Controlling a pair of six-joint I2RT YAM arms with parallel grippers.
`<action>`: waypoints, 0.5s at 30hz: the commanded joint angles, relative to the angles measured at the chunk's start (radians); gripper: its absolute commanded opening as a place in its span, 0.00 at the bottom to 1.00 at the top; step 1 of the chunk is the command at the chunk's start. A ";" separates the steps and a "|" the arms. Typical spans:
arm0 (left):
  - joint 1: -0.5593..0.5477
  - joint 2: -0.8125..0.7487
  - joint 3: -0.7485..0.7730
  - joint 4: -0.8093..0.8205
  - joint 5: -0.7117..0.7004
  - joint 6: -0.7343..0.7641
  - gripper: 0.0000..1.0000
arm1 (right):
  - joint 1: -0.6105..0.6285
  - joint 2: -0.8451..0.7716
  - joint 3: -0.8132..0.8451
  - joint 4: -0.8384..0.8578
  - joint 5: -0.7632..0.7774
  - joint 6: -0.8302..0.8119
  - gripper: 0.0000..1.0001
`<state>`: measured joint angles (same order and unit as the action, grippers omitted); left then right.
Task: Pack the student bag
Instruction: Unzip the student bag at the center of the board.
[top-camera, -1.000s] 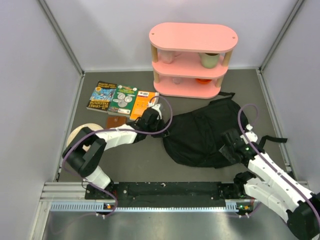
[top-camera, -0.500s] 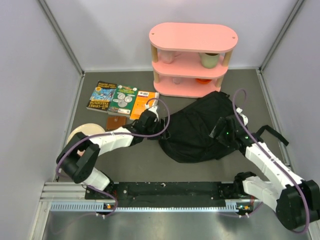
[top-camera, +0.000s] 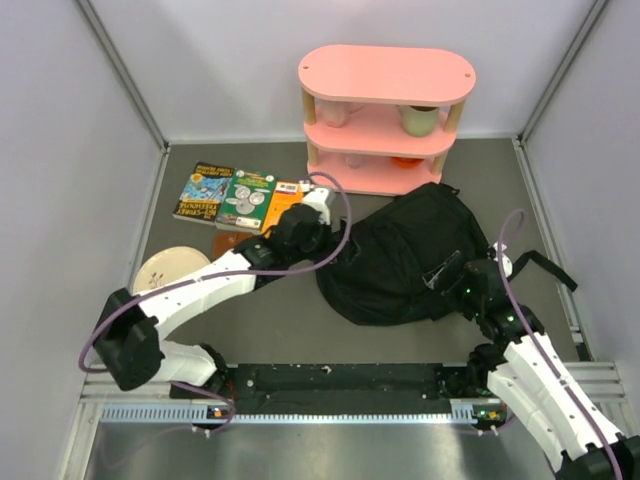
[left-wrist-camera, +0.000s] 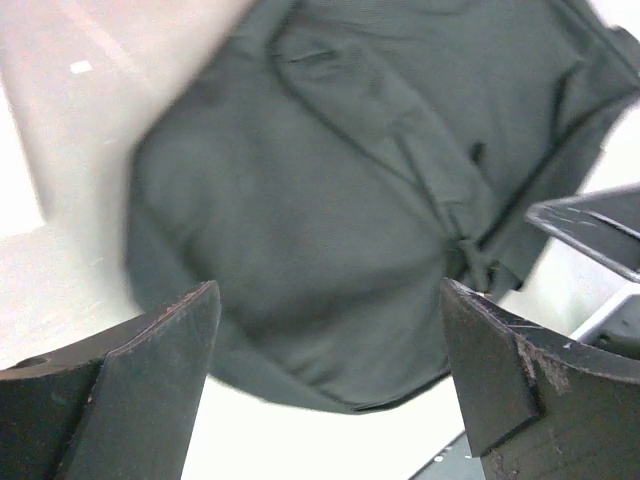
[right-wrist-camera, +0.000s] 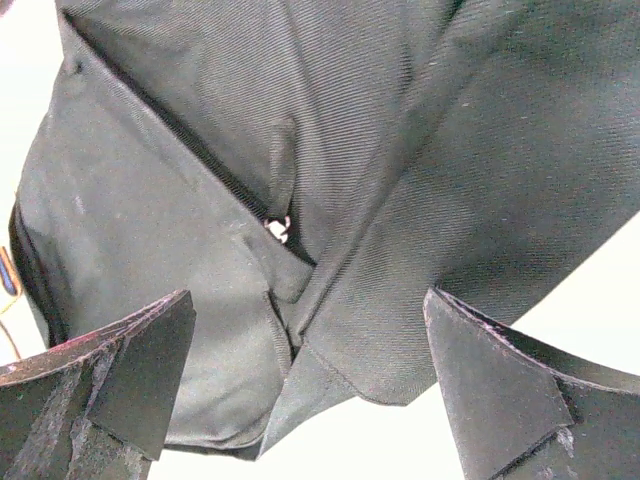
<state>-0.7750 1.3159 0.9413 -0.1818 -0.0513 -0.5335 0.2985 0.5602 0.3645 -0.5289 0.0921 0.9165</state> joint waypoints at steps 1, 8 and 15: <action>-0.113 0.120 0.117 0.060 0.092 0.035 0.93 | -0.001 0.044 0.014 -0.019 0.089 0.059 0.95; -0.208 0.368 0.214 0.174 0.225 -0.043 0.85 | -0.010 0.162 0.090 -0.088 0.198 0.090 0.85; -0.231 0.485 0.234 0.295 0.306 -0.114 0.73 | -0.035 0.156 0.087 -0.088 0.199 0.088 0.77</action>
<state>-0.9985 1.7763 1.1263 -0.0177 0.1822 -0.5961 0.2779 0.7227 0.4145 -0.6003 0.2470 0.9989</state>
